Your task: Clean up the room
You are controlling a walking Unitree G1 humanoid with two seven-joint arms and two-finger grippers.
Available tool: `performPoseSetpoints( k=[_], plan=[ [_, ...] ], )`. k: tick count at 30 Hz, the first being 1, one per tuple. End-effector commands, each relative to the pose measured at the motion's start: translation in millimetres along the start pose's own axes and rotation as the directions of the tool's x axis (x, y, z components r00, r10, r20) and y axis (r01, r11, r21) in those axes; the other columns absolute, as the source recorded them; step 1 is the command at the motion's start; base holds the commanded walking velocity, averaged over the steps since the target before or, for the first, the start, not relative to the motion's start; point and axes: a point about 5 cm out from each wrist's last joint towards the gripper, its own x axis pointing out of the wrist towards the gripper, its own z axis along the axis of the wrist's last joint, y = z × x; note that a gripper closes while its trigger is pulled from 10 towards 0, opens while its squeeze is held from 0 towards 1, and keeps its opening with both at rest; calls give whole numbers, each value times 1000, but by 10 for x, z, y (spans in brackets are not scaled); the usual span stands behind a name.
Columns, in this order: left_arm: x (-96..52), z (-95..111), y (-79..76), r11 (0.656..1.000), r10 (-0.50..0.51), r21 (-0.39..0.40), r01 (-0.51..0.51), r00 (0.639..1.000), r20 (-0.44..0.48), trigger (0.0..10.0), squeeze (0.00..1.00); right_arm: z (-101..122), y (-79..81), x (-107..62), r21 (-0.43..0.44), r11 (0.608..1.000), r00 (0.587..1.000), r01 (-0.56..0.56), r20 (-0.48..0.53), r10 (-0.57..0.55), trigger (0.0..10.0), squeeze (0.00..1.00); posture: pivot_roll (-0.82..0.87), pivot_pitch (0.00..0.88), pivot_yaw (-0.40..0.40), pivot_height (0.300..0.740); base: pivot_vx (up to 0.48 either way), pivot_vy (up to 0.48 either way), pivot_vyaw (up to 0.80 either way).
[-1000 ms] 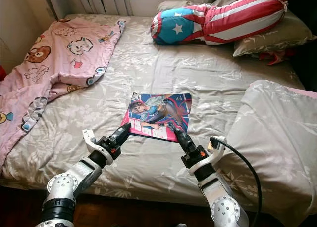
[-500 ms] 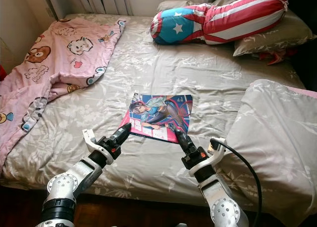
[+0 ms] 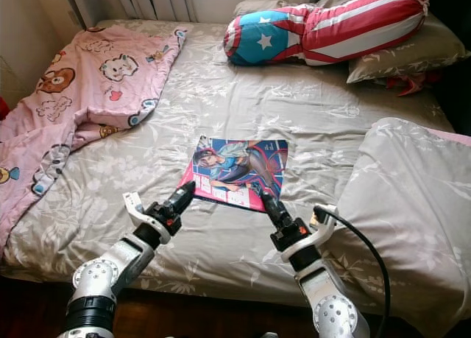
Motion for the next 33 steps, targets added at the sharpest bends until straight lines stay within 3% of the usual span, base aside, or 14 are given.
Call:
performPoseSetpoints(
  k=[1,4,5,16,24,33],
  plan=[
    [21,42,-80,999,-21,30,21,1000,11,0,0,-39,61,13,-30,999,1000,-22,-8,22,10000,0,-68,184,16,740,0,0,0],
    [15,48,-75,999,-19,32,19,1000,14,0,0,-37,58,13,-29,999,1000,-24,-7,24,10000,0,-69,181,15,740,0,0,0],
    [14,51,-72,999,-18,36,18,1000,15,0,0,-37,59,13,-27,999,1000,-27,-6,27,10000,1000,-67,182,17,740,0,0,0],
    [9,90,-86,999,-29,32,28,999,37,0,0,-18,12,-12,-8,1000,1000,-13,8,13,10000,1000,-69,177,8,740,0,0,0],
    [-28,120,-69,999,-27,33,25,998,55,0,0,32,-159,-96,-29,996,996,84,30,-83,10000,1000,-67,180,1,740,0,0,0],
    [-120,199,10,999,8,51,-12,997,76,0,0,301,-427,-242,-122,963,969,240,88,-231,10000,1000,-68,175,-2,740,0,0,0]
  ],
)
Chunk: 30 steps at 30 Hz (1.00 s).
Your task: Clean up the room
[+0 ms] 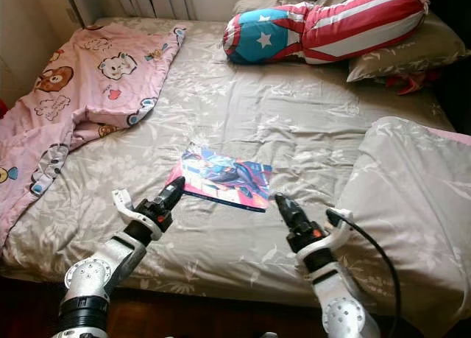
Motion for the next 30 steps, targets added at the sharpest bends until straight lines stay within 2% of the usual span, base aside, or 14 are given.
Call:
performPoseSetpoints(
  k=[1,5,6,7,9,10,13,14,15,16,20,22,23,30],
  plan=[
    [-26,47,10,1000,4,17,-4,1000,18,0,0,48,-136,-48,-52,995,996,85,5,-85,10000,1000,-68,175,-2,740,0,0,0],
    [-52,94,53,996,47,79,-49,998,33,0,0,69,-331,-82,-161,960,973,227,4,-230,10000,1000,-72,170,-2,740,0,0,0],
    [-54,116,67,990,69,118,-74,997,44,0,0,66,-382,-97,-192,945,963,266,9,-270,10000,0,-71,166,-2,740,0,0,0],
    [-53,169,88,974,112,188,-124,991,77,4824,0,48,-469,-130,-256,907,940,334,15,-342,10000,0,-71,165,-3,740,0,0,0],
    [-51,209,99,960,139,230,-160,985,105,4824,0,31,-523,-154,-298,878,922,375,20,-387,10000,0,-71,165,-3,740,0,0,0],
    [-55,239,103,951,153,249,-180,980,125,10000,0,11,-557,-172,-326,858,910,398,24,-413,10000,0,-66,156,-3,740,0,0,0],
    [-58,297,94,891,179,392,-231,970,164,10000,0,-90,-625,-221,-413,800,884,436,28,-467,10000,0,-60,146,-5,740,0,0,0],
    [-62,297,119,824,214,494,-279,959,184,10000,0,-139,-625,-234,-455,776,881,436,38,-472,10000,0,-61,142,-6,740,0,0,0],
    [-62,297,119,824,214,494,-279,959,184,10000,0,-139,-625,-234,-455,776,881,436,38,-472,10000,0,-61,142,-6,740,0,0,0],
    [-64,289,131,782,226,549,-295,955,192,10000,0,-166,-619,-235,-473,766,881,436,51,-470,10000,0,-61,142,-6,740,0,0,0],
    [-104,246,253,420,345,827,-373,909,235,10000,0,-202,-538,-231,-493,741,882,457,139,-451,10000,0,-74,125,-9,740,0,0,0],
    [-114,216,267,342,345,873,-347,911,227,10000,0,-211,-524,-232,-495,735,880,463,156,-450,10000,0,-76,119,-11,740,0,0,0],
    [-133,166,289,218,344,928,-302,914,217,10000,0,-221,-502,-231,-527,715,881,459,166,-443,10000,0,-76,118,-10,740,0,0,0],
    [-310,28,335,-3,260,965,-262,932,253,10000,0,-320,-442,-288,-622,655,895,429,193,-403,10000,0,-82,91,-18,740,0,0,0]
  ],
)
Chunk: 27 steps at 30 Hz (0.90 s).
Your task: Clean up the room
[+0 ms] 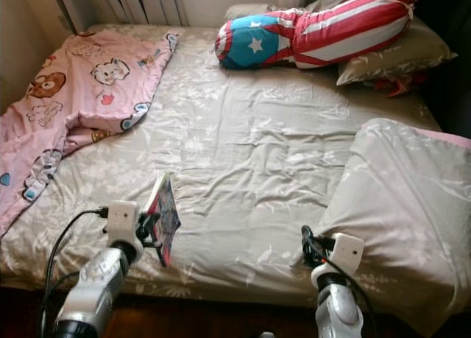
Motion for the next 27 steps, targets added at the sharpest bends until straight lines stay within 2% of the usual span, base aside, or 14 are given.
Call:
performPoseSetpoints(
  k=[1,3,9,13,14,16,19,27],
  plan=[
    [-54,55,-2,998,15,56,-19,997,76,10000,0,-13,7,-73,-12,1000,1000,11,22,-11,10000,0,-82,88,-20,740,0,0,0],
    [-102,47,19,998,54,16,-56,994,99,10000,0,-11,24,-105,-8,1000,999,13,34,-12,10000,0,-84,81,-21,740,0,0,0],
    [-105,67,5,997,60,30,-64,990,129,10000,0,-47,62,-117,-33,999,1000,9,23,-8,10000,0,-82,76,-22,740,0,0,0],
    [-62,137,4,997,69,10,-72,983,171,10000,0,-15,71,-79,-26,999,999,28,33,-27,10000,0,-81,89,-24,740,0,0,0],
    [-49,145,11,996,66,40,-74,982,175,10000,0,7,73,-64,-26,999,999,29,40,-28,10000,0,-82,91,-24,740,0,-281,0],
    [-39,154,19,996,68,47,-78,981,183,10000,0,29,75,-50,-24,999,999,32,45,-30,10000,0,-86,96,-25,740,0,-397,0],
    [-29,158,40,995,98,8,-101,978,183,10000,0,36,72,-47,-28,999,998,34,49,-33,10000,0,-86,96,-25,740,0,-480,0],
    [-22,134,29,995,95,9,-98,980,174,10000,0,18,78,-54,-33,999,999,27,43,-26,10000,0,-83,110,-22,740,0,-480,0]
  ],
)
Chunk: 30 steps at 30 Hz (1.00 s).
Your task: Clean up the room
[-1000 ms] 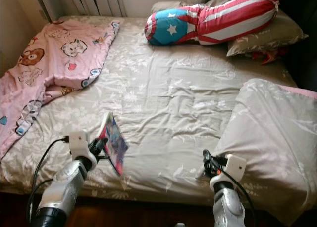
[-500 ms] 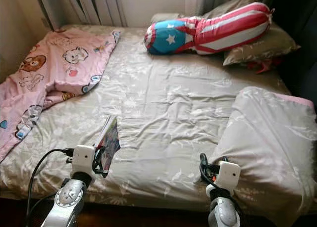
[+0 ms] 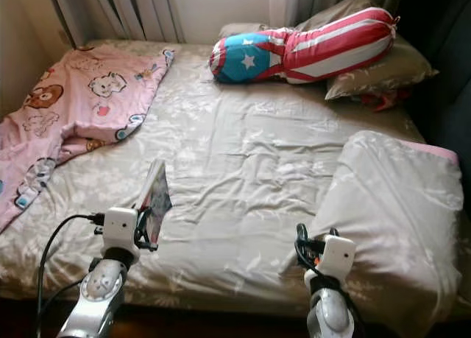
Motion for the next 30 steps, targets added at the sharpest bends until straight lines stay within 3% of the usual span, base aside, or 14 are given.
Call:
performPoseSetpoints(
  k=[1,12,26,30],
  plan=[
    [30,74,33,1000,14,-1,-14,999,47,10000,0,-16,17,-7,-5,1000,1000,-5,-8,5,10000,0,-82,111,-22,740,0,-480,0],
    [43,74,46,1000,18,-3,-18,999,47,10000,0,-26,17,-12,-2,1000,1000,2,-15,-2,10000,0,-82,121,-20,740,0,-417,0],
    [39,46,58,1000,23,-5,-23,999,37,10000,0,-54,-6,3,-4,1000,999,16,-43,-17,10000,0,-79,125,-18,740,0,0,0],
    [37,34,52,1000,23,-6,-23,999,33,10000,0,-77,16,-5,0,1000,998,9,-58,-9,10000,0,-81,127,-17,740,0,0,-712]
  ],
)
